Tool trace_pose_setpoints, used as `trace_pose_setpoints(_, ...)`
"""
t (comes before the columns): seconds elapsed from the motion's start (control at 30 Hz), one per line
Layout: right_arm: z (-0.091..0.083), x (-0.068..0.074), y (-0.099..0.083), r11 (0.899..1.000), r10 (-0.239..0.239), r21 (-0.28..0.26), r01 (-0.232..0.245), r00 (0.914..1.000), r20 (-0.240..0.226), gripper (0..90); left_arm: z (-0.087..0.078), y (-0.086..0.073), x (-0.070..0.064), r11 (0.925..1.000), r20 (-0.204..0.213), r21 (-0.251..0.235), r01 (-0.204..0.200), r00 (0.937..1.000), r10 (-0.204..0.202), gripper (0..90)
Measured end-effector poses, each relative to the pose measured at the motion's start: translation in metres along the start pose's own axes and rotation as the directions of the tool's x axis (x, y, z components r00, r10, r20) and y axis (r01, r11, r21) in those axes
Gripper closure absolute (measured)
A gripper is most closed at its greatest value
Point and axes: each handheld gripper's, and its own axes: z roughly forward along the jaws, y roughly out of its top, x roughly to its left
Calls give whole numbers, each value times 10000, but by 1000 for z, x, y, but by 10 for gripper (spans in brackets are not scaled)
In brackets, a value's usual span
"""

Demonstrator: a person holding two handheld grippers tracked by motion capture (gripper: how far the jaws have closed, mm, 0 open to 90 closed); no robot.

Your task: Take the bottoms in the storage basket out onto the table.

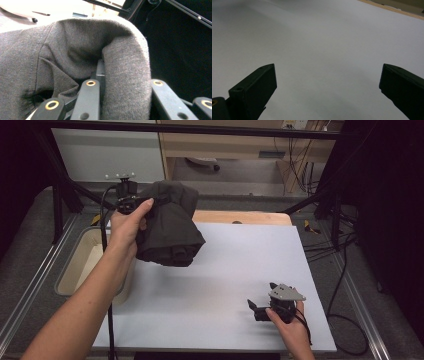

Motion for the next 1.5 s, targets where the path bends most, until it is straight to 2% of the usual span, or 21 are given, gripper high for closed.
trace_pose_setpoints(0.3, -1, -1, 0, 10000, 63, -54, -63, 10000, 2, 19, 19, -9, -7, 9996, 147, 273, -49, 9999, 45, 723)
trace_pose_setpoints(0.9, -1, -1, 1, 10000, 28, -89, -28, 10000, -3, 19, 42, -21, -22, 9978, 523, 630, -212, 9985, 179, 723)
trace_pose_setpoints(1.2, 3, 0, 3, 10000, 23, -71, -24, 9999, -157, 21, 54, -27, -28, 9966, 712, 782, -259, 9973, 203, 723)
trace_pose_setpoints(1.5, 3, -4, 3, 9997, 138, -188, -140, 9999, -67, 21, 69, -35, -35, 9956, 888, 884, -302, 9958, 223, 723)
